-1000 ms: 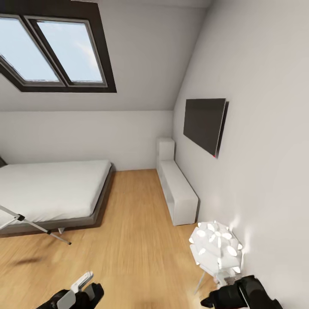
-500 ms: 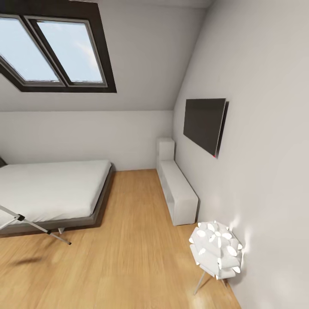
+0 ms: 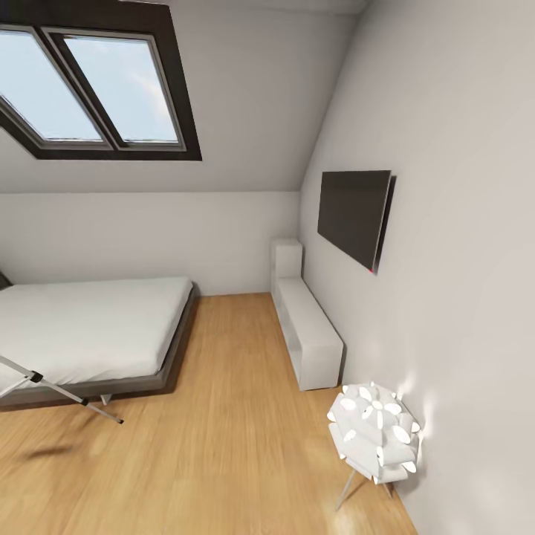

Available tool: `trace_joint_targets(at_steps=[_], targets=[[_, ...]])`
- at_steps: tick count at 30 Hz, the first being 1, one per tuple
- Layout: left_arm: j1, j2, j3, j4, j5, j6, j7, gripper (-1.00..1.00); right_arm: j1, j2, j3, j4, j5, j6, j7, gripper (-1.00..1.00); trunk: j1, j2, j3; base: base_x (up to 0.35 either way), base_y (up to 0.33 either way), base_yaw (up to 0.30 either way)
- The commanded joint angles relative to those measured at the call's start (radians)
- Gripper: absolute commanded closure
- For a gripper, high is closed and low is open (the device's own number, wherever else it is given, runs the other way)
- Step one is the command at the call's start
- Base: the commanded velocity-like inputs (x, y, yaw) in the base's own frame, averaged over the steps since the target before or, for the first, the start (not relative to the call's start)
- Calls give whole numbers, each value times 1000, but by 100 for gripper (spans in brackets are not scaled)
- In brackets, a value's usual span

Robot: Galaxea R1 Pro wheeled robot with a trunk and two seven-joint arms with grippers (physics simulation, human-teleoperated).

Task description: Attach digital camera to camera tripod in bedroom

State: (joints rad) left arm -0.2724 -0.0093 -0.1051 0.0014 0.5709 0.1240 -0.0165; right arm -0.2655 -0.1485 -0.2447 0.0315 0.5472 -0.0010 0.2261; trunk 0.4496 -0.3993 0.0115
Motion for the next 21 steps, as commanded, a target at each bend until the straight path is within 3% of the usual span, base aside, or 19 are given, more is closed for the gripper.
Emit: trace_joint_targets(at_steps=[1, 21], targets=[[1, 0, -8, 0, 8, 3, -2, 100, 0, 0, -8, 2, 7, 0, 0, -100, 0, -1, 0, 0, 0, 0], [4, 0, -8, -1, 5, -29, -3, 100, 2, -7, -13, 1, 3, 9, -9, -100, 0, -1, 0, -13, 0, 0]])
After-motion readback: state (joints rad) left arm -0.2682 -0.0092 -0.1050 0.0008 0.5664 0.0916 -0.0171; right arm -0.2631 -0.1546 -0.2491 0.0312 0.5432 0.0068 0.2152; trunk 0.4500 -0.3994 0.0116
